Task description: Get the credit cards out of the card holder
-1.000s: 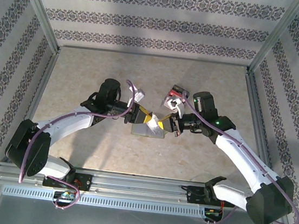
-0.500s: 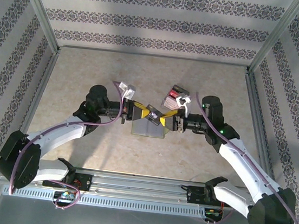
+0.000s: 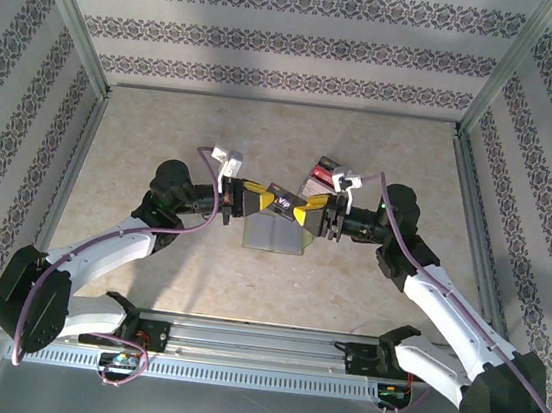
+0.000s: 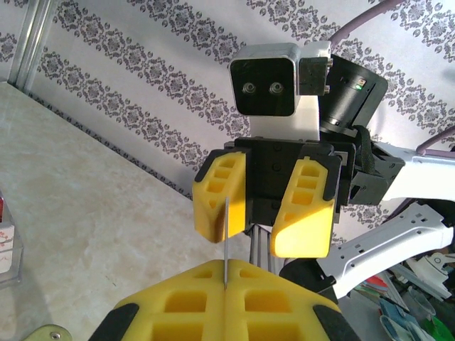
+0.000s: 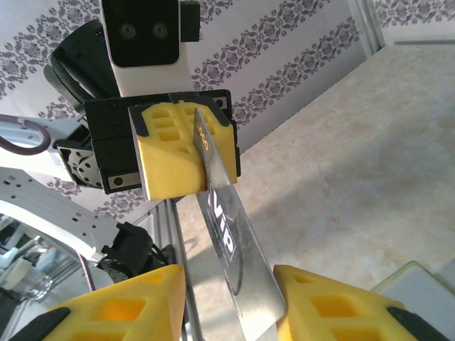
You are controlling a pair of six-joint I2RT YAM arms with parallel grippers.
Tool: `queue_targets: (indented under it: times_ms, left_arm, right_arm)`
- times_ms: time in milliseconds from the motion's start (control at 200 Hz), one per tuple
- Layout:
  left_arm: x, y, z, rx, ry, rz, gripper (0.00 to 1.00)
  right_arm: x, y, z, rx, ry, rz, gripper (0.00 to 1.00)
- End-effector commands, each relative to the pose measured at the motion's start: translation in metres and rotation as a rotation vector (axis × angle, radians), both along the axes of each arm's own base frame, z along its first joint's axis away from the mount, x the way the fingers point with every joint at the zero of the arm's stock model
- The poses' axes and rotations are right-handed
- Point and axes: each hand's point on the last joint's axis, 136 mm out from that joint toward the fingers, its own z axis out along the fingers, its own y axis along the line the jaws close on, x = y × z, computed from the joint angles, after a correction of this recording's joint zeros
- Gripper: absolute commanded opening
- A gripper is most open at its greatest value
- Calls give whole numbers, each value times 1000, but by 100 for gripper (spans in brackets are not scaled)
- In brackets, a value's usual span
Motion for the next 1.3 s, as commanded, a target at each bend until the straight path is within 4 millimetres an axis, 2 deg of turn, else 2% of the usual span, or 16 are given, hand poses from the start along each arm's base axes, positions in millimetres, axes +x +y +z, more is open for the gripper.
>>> queue_targets:
  times_ms: [0, 165, 285, 355, 425, 495, 600, 665, 909, 1089, 1299]
  left_arm:
    - [-4, 0, 13, -37, -46, 1, 0]
    - [0, 0, 9, -29, -28, 14, 0]
    - [0, 0, 7, -19, -19, 9, 1]
    - [2, 0, 4, -4, -2, 12, 16]
    - [3, 1, 4, 14, 9, 13, 40]
    - [3, 2, 5, 31, 13, 23, 58]
    - [7, 8, 8, 70, 14, 75, 86]
    - [9, 12, 7, 95, 16, 114, 100]
    - [21, 35, -3, 177, 36, 298, 100]
    - [30, 43, -15, 210, 73, 370, 100]
    - [44, 48, -32, 244, 129, 440, 100]
  right_arm:
    - [-2, 9, 22, 37, -67, 50, 33]
    - [-3, 14, 22, 37, -69, 76, 16]
    - [-5, 14, 25, 37, -85, 78, 11]
    - [-7, 12, 26, 20, -108, 79, 8]
    - [-6, 10, 22, -18, -126, 69, 4]
    - [-2, 6, 17, -66, -140, 54, 0]
    - [11, -3, 7, -155, -172, 12, 0]
    - [22, -10, 0, -213, -198, -25, 0]
    - [72, -46, -25, -444, -359, -164, 0]
    - [104, -76, -28, -480, -383, -229, 0]
    - [129, -98, -48, -545, -395, -275, 0]
